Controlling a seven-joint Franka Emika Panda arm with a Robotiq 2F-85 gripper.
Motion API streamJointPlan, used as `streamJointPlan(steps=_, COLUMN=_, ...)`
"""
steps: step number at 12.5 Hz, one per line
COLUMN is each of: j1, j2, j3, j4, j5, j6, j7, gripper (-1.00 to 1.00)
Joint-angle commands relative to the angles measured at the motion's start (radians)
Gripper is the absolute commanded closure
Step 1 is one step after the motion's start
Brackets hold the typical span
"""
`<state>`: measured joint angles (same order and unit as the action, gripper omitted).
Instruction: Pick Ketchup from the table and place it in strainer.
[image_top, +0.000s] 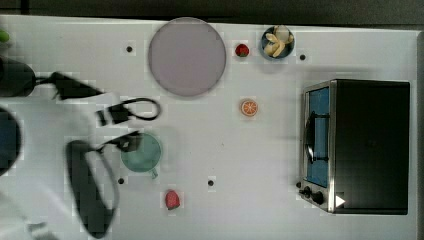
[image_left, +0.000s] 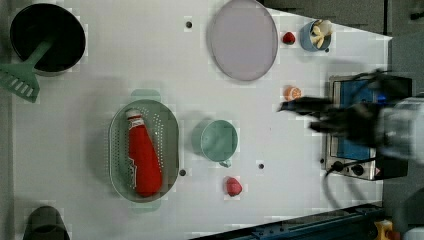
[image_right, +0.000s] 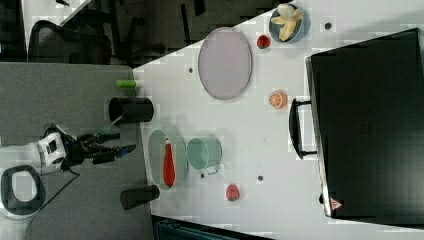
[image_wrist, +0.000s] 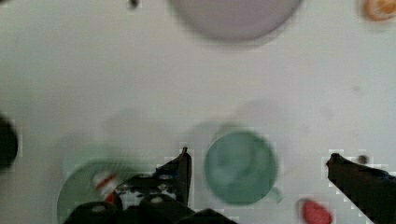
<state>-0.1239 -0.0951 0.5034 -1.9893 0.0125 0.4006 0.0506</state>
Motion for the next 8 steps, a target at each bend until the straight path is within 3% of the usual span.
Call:
streamJointPlan(steps=1, j1=-0.075, j2=-0.038, j3=-0.151, j4=0.003, j5=0.02, j6=-0.045, j7=0.028, gripper=-1.0)
streamJointPlan(steps=5, j1=-0.077, j2=-0.083, j3=-0.321, j4=0.006, j5=0.02, j6=-0.098, j7=0.028, gripper=-1.0)
streamJointPlan(steps=8, j1=-0.077, j2=-0.083, j3=-0.373, j4=0.036, j5=0.02, j6=-0.139, j7=0.028, gripper=-1.0)
